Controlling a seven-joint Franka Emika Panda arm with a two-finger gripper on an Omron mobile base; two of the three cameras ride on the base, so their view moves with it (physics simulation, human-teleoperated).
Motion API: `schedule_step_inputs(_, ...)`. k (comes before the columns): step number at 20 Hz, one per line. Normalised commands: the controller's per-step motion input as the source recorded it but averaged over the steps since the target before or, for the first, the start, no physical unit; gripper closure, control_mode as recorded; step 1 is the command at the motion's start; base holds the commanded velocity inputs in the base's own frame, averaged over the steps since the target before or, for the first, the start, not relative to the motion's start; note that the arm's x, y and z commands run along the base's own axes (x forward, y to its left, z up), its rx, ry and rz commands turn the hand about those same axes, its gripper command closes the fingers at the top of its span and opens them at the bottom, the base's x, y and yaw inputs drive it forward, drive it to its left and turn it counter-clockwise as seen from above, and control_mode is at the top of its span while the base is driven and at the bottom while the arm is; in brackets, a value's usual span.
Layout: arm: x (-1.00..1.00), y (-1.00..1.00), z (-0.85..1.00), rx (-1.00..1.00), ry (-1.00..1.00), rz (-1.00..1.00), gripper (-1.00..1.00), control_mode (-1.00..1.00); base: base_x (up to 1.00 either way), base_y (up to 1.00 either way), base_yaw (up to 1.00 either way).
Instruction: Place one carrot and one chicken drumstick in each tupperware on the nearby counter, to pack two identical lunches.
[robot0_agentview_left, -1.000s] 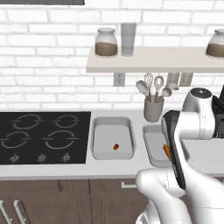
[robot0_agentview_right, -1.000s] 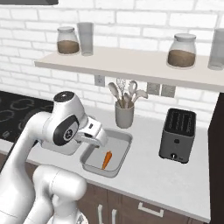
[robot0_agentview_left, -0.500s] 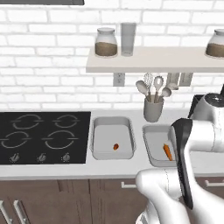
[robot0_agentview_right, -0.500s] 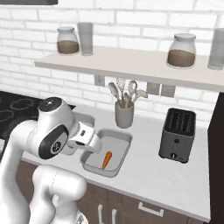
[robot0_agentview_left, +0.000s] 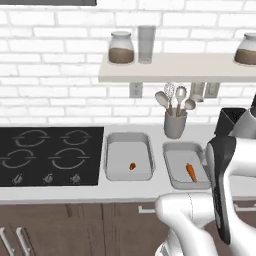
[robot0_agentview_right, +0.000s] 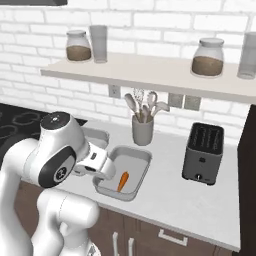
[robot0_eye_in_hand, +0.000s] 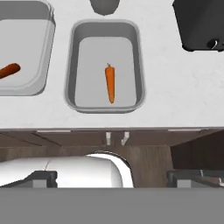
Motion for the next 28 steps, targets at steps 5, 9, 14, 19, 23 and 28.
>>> schedule_step_inputs(5,0.00,0.00,0.00,0.00,0.00,0.00,-1.00,1.00,-1.00,0.00,0.02)
schedule_step_inputs(9,0.00,0.00,0.00,0.00,0.00,0.00,-1.00,1.00,-0.84,0.13,-0.36)
schedule_step_inputs(14,0.00,0.00,0.00,0.00,0.00,0.00,-1.00,1.00,-0.38,0.40,-0.79)
schedule_step_inputs(19,0.00,0.00,0.00,0.00,0.00,0.00,-1.00,1.00,-0.56,0.53,-0.79)
schedule_step_inputs(23,0.00,0.00,0.00,0.00,0.00,0.00,-1.00,1.00,-0.61,0.42,-0.84)
schedule_step_inputs(28,0.00,0.00,0.00,0.00,0.00,0.00,-1.00,1.00,-0.26,0.08,-0.96)
